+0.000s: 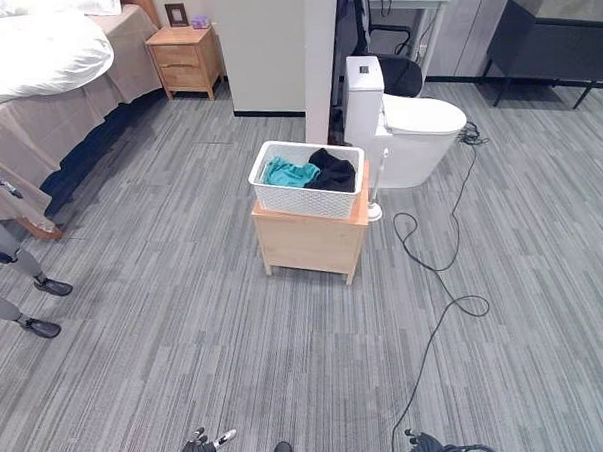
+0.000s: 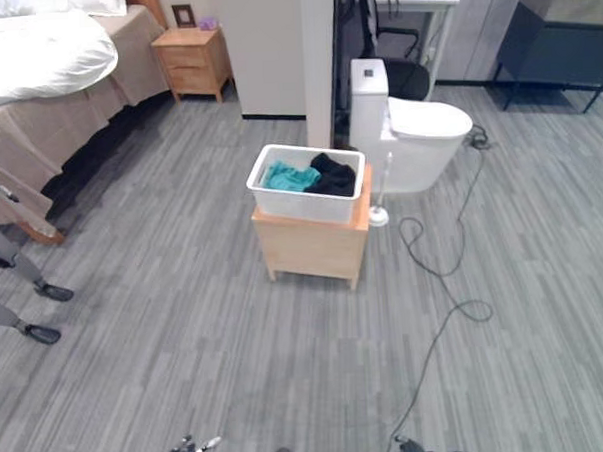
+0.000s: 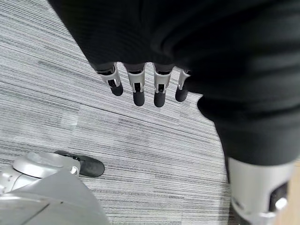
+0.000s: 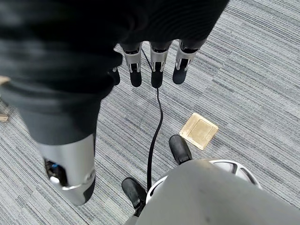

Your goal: Grab the laundry basket,head to the washer,open it,put in the laundry and shut it.

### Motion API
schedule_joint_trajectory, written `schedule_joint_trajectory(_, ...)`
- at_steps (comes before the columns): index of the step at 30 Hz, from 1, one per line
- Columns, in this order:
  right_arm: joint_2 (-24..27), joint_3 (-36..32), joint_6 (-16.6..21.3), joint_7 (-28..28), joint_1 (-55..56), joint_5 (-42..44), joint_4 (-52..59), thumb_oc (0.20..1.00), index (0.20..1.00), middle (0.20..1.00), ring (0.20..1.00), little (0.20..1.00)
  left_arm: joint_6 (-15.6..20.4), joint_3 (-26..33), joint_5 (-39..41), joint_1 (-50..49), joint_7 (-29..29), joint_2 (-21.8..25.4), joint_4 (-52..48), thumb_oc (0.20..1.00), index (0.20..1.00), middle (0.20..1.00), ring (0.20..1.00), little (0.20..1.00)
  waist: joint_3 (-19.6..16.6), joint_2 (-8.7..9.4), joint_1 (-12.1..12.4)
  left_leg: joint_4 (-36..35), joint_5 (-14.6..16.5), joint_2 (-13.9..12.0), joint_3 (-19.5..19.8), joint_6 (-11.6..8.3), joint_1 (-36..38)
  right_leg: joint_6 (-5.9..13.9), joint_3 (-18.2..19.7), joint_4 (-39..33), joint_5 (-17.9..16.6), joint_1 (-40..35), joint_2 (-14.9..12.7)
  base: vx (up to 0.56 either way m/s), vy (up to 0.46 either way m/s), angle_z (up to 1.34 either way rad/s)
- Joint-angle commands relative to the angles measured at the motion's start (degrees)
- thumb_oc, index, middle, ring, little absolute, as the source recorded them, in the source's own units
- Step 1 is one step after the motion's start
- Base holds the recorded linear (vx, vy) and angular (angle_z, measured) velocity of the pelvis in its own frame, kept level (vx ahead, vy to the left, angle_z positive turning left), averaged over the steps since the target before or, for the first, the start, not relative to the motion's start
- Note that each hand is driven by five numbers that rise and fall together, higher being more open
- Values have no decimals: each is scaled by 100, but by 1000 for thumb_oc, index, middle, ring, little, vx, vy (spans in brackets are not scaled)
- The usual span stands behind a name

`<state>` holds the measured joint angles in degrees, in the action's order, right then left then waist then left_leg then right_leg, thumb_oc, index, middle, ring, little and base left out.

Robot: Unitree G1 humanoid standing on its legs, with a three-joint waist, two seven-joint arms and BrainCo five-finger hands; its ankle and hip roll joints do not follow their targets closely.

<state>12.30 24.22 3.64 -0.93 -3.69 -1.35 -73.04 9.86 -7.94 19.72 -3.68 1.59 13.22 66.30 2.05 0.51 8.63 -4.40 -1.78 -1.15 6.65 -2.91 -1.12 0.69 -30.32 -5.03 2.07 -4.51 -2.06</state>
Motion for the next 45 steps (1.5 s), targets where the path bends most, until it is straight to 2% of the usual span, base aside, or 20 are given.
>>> schedule_joint_trajectory(1, 91, 206, -7, 19, -50, -52, 0, 1000, 1000, 1000, 1000, 1000, 188, -86, -26, 328, 89, 44, 398, 1000, 1000, 1000, 1000, 1000, -141, 156, 69, -60, -96, -45, -128, -23, -291, 447, 219, 3, 208, -61, -619, 0, 0, 0)
schedule_joint_trajectory(32, 91, 211, -10, -7, -52, -85, -59, 1000, 1000, 1000, 1000, 1000, 199, -27, 57, 314, 116, 31, 431, 1000, 1000, 1000, 1000, 1000, -127, 168, 52, -60, -49, -74, -221, 11, -228, 442, 334, 3, 214, -62, -590, 1, 0, -1)
schedule_joint_trajectory(42, 124, 98, -33, -22, -61, 32, -145, 1000, 1000, 1000, 1000, 1000, 184, -4, 118, 333, 111, 63, 368, 1000, 1000, 1000, 1000, 1000, -47, 143, 84, -60, -82, -172, -183, -57, -236, 368, 345, 3, 311, -77, -477, 11, -51, 0)
schedule_joint_trajectory(45, 138, 43, -30, -32, -50, 113, -181, 1000, 1000, 1000, 1000, 1000, 180, 22, 194, 332, 117, 74, 370, 1000, 1000, 1000, 1000, 1000, 5, 147, 99, -60, -122, -295, -168, -109, -221, 294, 393, 3, 387, -88, -373, 31, -94, 0)
